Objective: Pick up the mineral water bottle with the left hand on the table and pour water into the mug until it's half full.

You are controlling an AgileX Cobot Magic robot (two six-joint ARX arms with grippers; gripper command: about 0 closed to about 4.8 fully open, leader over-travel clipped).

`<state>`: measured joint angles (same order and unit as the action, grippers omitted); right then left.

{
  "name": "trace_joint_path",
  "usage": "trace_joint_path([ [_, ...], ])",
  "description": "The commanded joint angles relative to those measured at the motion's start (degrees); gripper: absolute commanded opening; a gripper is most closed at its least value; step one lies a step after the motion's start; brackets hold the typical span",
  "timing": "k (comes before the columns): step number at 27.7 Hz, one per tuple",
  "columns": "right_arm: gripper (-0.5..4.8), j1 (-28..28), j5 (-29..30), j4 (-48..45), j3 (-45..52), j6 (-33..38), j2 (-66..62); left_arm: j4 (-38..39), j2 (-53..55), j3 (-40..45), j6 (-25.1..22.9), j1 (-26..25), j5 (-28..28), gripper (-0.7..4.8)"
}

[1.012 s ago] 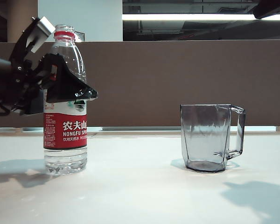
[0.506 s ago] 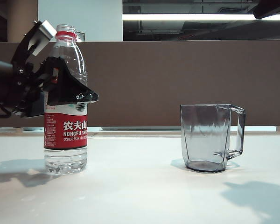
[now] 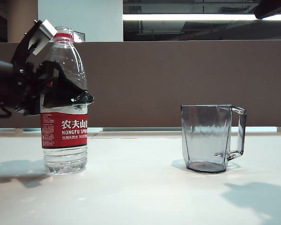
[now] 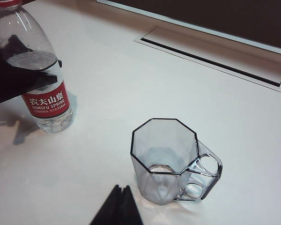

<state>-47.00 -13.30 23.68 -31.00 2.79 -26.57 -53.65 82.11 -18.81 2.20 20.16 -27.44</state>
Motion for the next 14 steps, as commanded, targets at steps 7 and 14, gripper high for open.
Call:
trace_joint_path([
  [7, -0.02, 0.0, -0.1, -1.0, -0.3, 0.2, 0.3, -1.2, -0.1, -0.4, -0.1, 0.0, 0.7, 2.41],
  [14, -0.02, 0.0, -0.1, -1.0, -0.3, 0.2, 0.3, 1.3, -0.2, -4.2, 1.6, 0.5, 2.1, 2.41],
])
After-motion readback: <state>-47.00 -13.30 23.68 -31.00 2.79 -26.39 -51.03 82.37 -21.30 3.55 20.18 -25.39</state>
